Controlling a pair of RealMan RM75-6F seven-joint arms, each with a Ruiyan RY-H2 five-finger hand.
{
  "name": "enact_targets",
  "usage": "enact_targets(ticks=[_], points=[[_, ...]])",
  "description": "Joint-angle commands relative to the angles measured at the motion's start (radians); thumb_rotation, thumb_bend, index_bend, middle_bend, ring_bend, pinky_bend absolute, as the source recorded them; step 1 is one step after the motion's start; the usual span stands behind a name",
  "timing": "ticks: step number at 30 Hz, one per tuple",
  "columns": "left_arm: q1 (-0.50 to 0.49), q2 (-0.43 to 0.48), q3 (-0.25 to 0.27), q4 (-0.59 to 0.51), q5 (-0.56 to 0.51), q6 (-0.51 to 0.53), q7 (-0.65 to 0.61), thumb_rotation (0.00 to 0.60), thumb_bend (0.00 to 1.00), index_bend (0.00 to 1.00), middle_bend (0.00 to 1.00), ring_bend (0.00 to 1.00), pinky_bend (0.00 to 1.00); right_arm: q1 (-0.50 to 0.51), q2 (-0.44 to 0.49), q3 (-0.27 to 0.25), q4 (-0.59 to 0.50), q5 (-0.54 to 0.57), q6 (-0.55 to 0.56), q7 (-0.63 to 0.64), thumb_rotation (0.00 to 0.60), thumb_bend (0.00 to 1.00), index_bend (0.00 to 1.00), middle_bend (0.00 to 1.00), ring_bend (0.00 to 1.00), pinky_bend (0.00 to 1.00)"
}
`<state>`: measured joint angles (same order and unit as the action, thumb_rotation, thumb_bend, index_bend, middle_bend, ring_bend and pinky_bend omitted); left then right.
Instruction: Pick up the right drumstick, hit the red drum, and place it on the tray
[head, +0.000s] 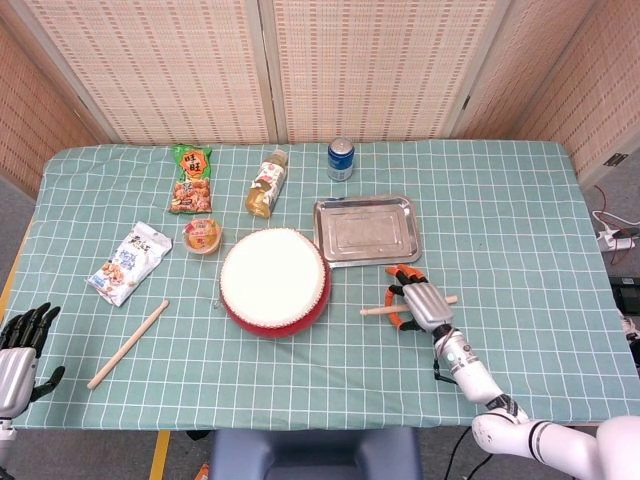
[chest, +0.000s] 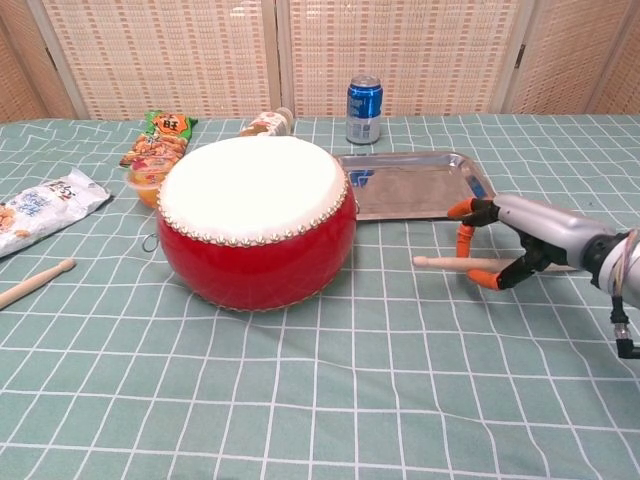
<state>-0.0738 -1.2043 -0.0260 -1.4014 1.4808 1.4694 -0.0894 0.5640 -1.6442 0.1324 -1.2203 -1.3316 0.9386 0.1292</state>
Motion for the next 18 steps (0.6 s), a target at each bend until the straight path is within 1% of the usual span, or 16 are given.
enact_targets(ticks=[1,4,5,7,8,10,11,14,18], points=[[0.002,0.002,0.001,-0.003,0.003,0.003,0.001,0.600,0.25,0.00,0.00,0.00,0.03,-0.038,0.085,0.023,-0.110,-0.052,0.080,0.198,0.600,0.42,0.61,0.11,0.04,0.11],[0.003,0.007,0.002,-0.012,0.009,0.009,0.008,0.600,0.25,0.00,0.00,0.00,0.03,-0.055,0.132,0.049,-0.163,-0.073,0.110,0.419,0.600,0.42,0.62,0.13,0.05,0.11],[0.003,0.009,0.002,-0.017,0.012,0.012,0.012,0.600,0.25,0.00,0.00,0.00,0.03,-0.059,0.144,0.059,-0.169,-0.081,0.117,0.516,0.600,0.42,0.63,0.14,0.06,0.12],[0.004,0.013,0.002,-0.024,0.014,0.016,0.017,0.600,0.25,0.00,0.00,0.00,0.03,-0.061,0.157,0.065,-0.165,-0.101,0.121,0.660,0.600,0.42,0.64,0.16,0.08,0.12],[0.005,0.016,0.002,-0.030,0.015,0.018,0.021,0.600,0.25,0.00,0.00,0.00,0.03,-0.059,0.167,0.059,-0.157,-0.124,0.116,0.761,0.600,0.42,0.64,0.17,0.09,0.12],[0.005,0.020,0.003,-0.038,0.016,0.018,0.027,0.600,0.25,0.00,0.00,0.00,0.03,-0.052,0.176,0.046,-0.135,-0.158,0.109,0.920,0.600,0.42,0.64,0.18,0.10,0.13],[0.005,0.024,0.004,-0.043,0.017,0.017,0.030,0.600,0.25,0.00,0.00,0.00,0.03,-0.047,0.174,0.043,-0.116,-0.174,0.110,1.031,0.600,0.42,0.64,0.19,0.11,0.13],[0.005,0.029,0.005,-0.053,0.017,0.015,0.036,0.600,0.25,0.00,0.00,0.00,0.03,-0.030,0.159,0.027,-0.050,-0.216,0.115,1.260,0.600,0.42,0.64,0.19,0.12,0.15],[0.006,0.033,0.006,-0.060,0.017,0.013,0.044,0.600,0.25,0.00,0.00,0.00,0.03,-0.003,0.128,-0.010,0.045,-0.262,0.114,1.452,0.600,0.42,0.62,0.20,0.12,0.17]])
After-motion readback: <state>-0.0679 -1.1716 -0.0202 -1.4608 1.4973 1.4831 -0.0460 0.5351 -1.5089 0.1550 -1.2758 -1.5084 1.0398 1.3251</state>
